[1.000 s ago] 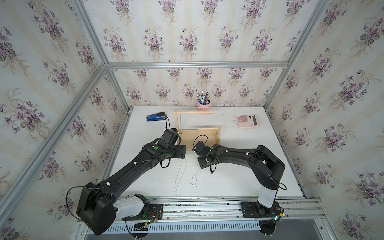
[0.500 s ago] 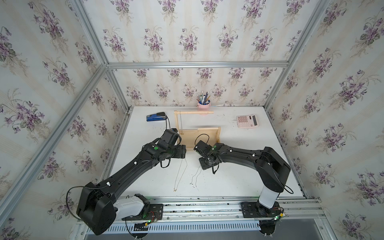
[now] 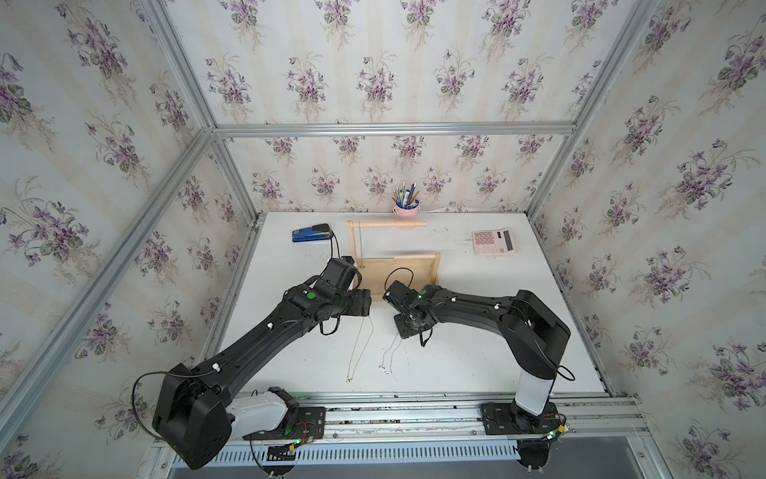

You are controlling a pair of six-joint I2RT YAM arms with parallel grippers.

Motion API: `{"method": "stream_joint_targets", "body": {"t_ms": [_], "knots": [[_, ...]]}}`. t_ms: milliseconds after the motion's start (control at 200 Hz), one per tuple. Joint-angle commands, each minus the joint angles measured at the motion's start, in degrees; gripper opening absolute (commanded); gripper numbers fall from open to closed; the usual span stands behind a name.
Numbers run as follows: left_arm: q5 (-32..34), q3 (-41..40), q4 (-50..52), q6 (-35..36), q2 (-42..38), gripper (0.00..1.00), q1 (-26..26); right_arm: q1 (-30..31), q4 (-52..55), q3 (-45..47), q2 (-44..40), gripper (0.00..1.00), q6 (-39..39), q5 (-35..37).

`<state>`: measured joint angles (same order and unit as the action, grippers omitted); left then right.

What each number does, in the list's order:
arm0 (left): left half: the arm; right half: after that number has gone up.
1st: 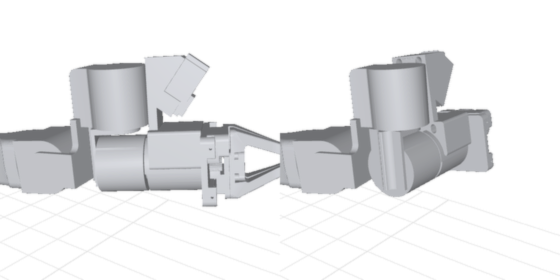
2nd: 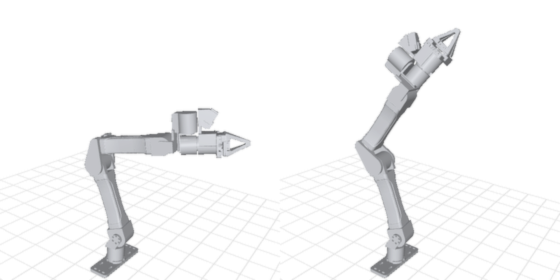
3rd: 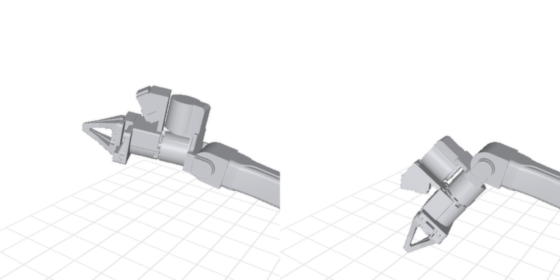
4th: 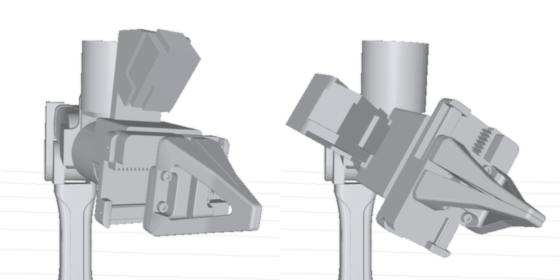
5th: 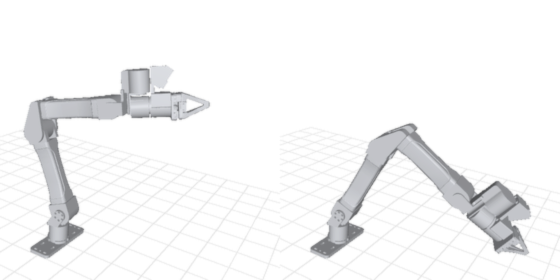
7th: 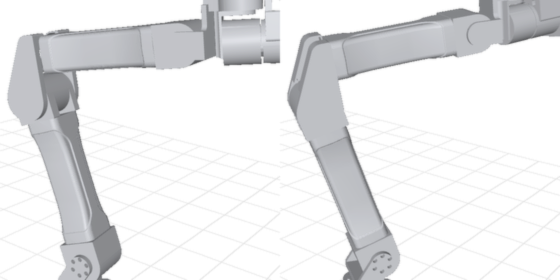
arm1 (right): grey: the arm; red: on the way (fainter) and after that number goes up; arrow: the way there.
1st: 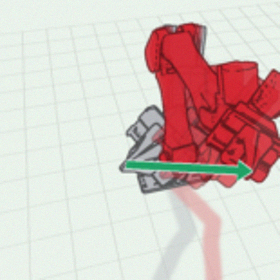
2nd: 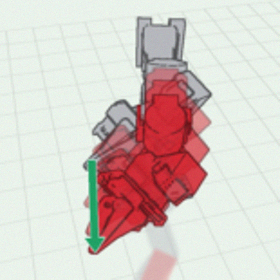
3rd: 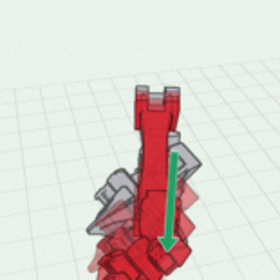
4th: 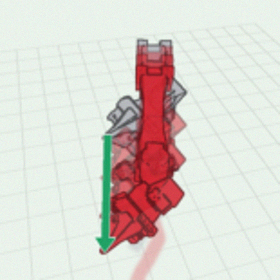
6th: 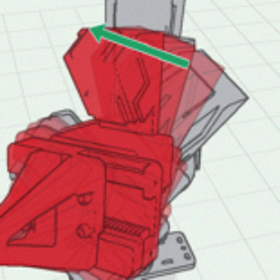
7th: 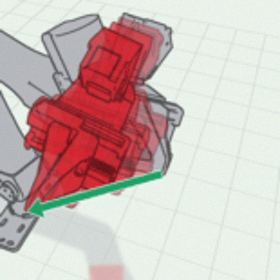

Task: Hang the necklace on the jewelry display stand
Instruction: Pick up the necklace from the center of the board.

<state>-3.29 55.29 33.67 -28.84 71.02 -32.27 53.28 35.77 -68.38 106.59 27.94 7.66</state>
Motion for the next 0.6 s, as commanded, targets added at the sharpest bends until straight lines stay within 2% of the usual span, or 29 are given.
{"method": "stream_joint_targets", "body": {"t_ms": [0, 594], "knots": [[0.6, 0.2, -0.3, 0.8, -0.6, 0.83, 0.0, -0.4, 0.5, -0.4, 0.8, 0.47, -1.1, 2.3], [0.8, 0.0, -0.1, 0.7, -0.7, 0.83, 0.0, -1.2, -2.7, 0.8, 2.6, 0.39, -3.2, 0.4]]}}
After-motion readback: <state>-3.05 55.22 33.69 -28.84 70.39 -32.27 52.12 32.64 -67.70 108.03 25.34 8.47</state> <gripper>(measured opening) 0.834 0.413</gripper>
